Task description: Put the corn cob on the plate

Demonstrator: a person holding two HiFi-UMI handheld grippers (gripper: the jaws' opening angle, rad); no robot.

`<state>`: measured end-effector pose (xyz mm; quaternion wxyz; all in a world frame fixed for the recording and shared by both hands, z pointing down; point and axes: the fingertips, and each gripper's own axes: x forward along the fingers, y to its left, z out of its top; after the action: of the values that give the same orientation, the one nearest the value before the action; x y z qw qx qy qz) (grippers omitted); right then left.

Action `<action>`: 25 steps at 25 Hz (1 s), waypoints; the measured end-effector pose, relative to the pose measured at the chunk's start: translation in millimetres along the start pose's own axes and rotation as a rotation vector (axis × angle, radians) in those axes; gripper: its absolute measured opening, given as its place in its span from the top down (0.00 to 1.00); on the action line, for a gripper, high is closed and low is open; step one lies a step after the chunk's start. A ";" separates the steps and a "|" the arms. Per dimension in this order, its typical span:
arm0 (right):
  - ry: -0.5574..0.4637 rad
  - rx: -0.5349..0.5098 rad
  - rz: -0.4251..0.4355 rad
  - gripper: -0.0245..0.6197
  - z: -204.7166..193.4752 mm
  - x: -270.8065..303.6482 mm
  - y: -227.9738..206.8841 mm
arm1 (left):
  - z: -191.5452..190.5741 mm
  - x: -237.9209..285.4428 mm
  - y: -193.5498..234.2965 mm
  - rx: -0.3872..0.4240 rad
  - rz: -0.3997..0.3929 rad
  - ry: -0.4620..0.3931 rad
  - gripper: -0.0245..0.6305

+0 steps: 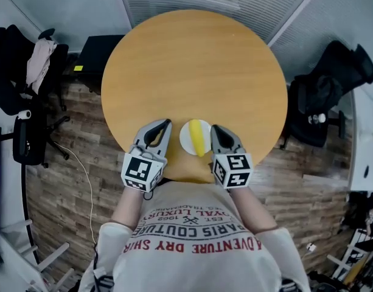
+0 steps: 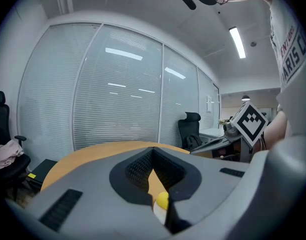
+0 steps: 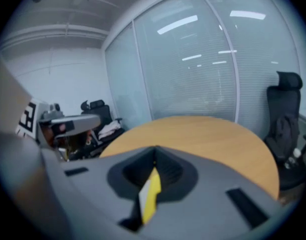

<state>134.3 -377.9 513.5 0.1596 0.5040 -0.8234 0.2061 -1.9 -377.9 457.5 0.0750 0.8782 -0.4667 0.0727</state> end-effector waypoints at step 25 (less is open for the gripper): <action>-0.376 -0.164 0.052 0.92 86.1 -73.0 10.9 | 55.1 -13.5 -29.2 0.050 0.034 -0.092 0.91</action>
<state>152.0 -360.8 402.8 0.0380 0.4976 -0.8654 0.0445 18.1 -361.9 399.1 0.0304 0.8741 -0.4826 0.0452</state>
